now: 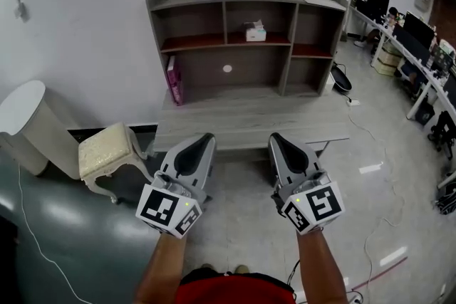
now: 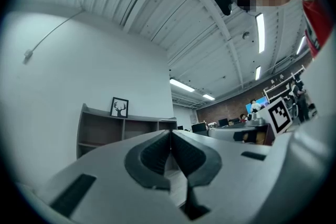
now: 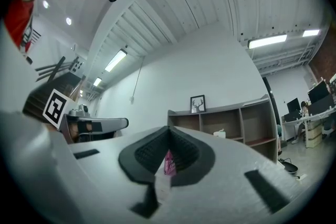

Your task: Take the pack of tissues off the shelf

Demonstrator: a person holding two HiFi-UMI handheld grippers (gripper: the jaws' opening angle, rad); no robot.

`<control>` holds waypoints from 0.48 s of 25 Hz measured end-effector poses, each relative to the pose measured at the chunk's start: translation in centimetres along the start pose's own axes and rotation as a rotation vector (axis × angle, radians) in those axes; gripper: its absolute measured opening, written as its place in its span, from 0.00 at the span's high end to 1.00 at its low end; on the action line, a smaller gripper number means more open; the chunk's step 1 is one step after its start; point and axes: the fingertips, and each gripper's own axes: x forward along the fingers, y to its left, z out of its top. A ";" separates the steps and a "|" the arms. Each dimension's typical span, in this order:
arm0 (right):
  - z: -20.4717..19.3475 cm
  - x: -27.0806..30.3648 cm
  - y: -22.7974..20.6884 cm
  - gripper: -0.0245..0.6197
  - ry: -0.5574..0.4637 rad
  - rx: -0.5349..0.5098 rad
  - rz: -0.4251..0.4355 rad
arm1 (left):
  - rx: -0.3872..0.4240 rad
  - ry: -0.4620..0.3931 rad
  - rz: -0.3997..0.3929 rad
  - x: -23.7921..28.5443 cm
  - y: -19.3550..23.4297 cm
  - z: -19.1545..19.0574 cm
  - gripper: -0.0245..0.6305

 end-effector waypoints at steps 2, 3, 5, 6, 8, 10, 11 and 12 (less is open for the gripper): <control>-0.4 -0.4 -1.1 0.95 0.003 -0.002 0.000 | 0.004 0.001 0.007 0.7 -0.7 -0.3 0.95; -0.5 -0.5 -1.7 0.95 0.005 0.001 -0.001 | 0.007 0.003 0.009 1.0 -1.0 -0.4 0.95; -0.8 -0.5 -2.7 0.95 0.007 0.010 -0.005 | 0.012 0.009 0.013 1.6 -1.5 -0.7 0.95; -0.9 -0.4 -3.2 0.95 0.009 0.014 -0.005 | 0.015 0.012 0.015 1.9 -1.6 -0.8 0.95; -1.0 0.1 -3.9 0.95 0.009 0.017 -0.002 | 0.019 0.015 0.018 2.6 -1.5 -1.0 0.95; -1.1 1.0 -4.5 0.95 0.006 0.016 0.001 | 0.022 0.011 0.023 3.6 -1.0 -1.0 0.95; -1.1 1.5 -4.9 0.95 0.004 0.015 0.001 | 0.025 0.007 0.024 4.1 -0.7 -1.0 0.95; -1.3 2.2 -5.3 0.95 0.002 0.015 0.000 | 0.027 0.002 0.025 4.7 -0.3 -1.1 0.95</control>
